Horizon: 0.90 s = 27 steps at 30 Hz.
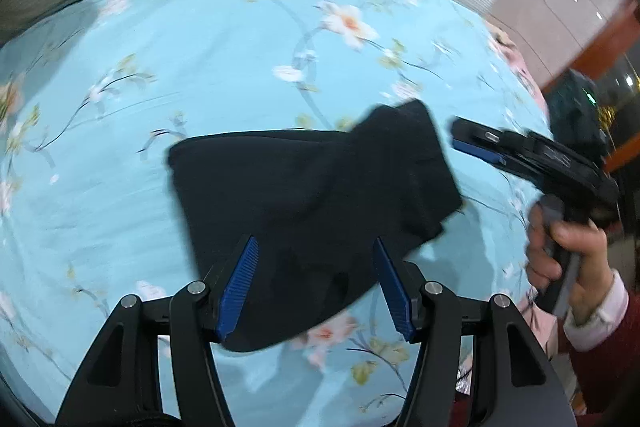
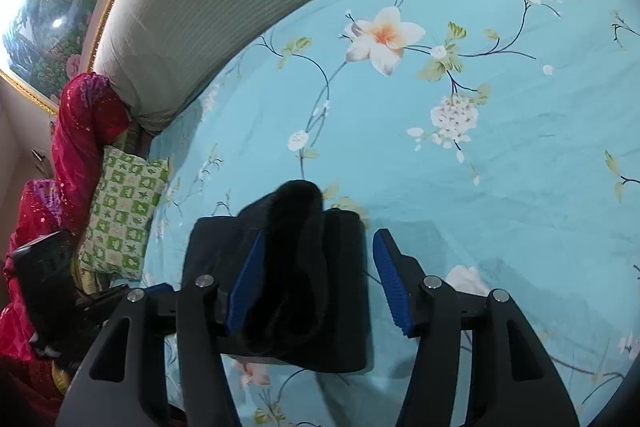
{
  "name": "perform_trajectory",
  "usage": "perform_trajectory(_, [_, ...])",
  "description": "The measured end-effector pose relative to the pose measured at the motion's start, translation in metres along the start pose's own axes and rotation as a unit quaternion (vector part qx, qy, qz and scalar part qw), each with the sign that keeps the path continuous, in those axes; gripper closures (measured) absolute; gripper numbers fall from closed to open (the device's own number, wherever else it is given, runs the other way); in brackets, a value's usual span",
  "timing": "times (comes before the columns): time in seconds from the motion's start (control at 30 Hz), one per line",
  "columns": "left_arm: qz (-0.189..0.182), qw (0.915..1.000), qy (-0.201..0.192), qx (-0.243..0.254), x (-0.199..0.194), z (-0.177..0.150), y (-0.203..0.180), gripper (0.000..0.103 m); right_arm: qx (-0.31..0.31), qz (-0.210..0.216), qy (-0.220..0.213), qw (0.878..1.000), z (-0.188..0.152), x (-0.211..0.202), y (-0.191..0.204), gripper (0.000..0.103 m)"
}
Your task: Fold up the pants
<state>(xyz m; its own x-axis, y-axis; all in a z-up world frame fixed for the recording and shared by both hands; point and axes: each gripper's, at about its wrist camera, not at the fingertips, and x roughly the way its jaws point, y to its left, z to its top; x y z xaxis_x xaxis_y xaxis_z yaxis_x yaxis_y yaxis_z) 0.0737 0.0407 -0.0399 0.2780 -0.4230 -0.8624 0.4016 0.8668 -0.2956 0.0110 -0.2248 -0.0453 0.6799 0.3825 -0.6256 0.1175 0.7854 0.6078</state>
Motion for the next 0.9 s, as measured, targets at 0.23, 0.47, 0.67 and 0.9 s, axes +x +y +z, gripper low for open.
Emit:
perform_trajectory(0.23, [0.014,0.9984,0.001,-0.054,0.0,0.007,0.041,0.04,-0.001,0.003,0.005,1.0,-0.009,0.001,0.01,0.043])
perform_trajectory(0.47, [0.006,0.9958,0.017,-0.09,0.013,0.016,0.061,0.036,-0.004,0.0,0.018,1.0,-0.019,0.01,0.018,0.043])
perform_trajectory(0.67, [0.003,0.992,0.041,-0.12,0.034,0.026,0.075,0.034,-0.015,-0.013,0.027,0.999,-0.019,0.021,0.021,0.042])
perform_trajectory(0.9, [-0.014,0.9876,0.061,-0.144,0.05,0.031,0.077,0.034,-0.015,-0.018,0.028,0.999,-0.018,0.029,0.019,0.042])
